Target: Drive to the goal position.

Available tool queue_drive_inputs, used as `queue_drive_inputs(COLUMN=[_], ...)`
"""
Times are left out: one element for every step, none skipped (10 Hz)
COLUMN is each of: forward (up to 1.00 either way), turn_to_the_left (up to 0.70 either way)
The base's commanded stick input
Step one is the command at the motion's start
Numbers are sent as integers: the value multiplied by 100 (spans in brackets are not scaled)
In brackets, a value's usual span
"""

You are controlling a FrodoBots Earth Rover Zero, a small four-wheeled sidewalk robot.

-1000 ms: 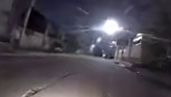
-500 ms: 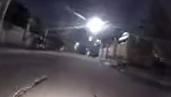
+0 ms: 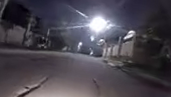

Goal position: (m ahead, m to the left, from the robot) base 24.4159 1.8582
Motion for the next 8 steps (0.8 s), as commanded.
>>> queue_drive_inputs(forward=[100,100,100,100,100,100,100,100], turn_to_the_left=[0,0,0,0,0,-18,-30,-40])
